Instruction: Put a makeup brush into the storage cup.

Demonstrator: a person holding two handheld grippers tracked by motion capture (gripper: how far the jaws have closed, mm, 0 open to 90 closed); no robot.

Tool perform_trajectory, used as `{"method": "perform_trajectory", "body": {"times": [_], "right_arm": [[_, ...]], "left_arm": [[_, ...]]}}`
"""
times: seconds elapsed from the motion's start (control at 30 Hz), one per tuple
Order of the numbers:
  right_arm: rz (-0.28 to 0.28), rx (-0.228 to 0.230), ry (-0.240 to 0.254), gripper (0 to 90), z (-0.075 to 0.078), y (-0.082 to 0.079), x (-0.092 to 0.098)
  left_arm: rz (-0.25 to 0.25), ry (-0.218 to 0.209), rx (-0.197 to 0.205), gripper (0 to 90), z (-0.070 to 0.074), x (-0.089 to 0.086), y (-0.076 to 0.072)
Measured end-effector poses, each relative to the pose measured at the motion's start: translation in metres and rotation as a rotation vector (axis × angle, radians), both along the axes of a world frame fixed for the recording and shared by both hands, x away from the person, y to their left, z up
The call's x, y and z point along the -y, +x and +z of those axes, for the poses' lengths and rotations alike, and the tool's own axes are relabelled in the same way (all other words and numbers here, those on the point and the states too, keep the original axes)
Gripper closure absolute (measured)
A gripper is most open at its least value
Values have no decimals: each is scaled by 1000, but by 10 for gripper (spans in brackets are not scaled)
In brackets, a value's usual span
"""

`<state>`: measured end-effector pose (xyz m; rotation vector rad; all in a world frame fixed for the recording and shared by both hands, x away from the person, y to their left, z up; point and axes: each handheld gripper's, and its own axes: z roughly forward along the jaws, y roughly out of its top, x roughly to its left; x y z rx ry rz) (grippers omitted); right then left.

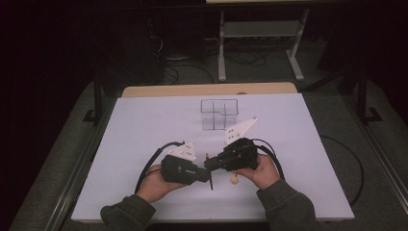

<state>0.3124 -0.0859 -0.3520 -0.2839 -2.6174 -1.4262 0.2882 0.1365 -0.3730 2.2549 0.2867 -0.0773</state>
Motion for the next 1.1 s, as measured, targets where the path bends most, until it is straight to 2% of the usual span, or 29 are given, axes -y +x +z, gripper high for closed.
{"method": "perform_trajectory", "body": {"times": [0.03, 0.07, 0.6, 0.87, 0.97, 1.1], "right_arm": [[1, -4, -9, 827, 0, 1, 1], [-5, -11, -13, 827, 0, 1, 1], [-55, -17, -84, 827, 8, 15, 15], [-74, 1, -106, 827, 15, 24, 22], [-83, 2, -113, 827, 17, 26, 23], [-89, 7, -126, 827, 19, 30, 24]], "left_arm": [[3, -9, 5, 777, 0, -2, 0], [13, -18, -6, 777, 0, -3, -1], [87, 4, 47, 681, -4, -30, -6], [152, -19, 43, 635, -8, -43, -10], [162, -8, 61, 610, -8, -47, -10], [190, -5, 66, 586, -11, -51, -12]]}}
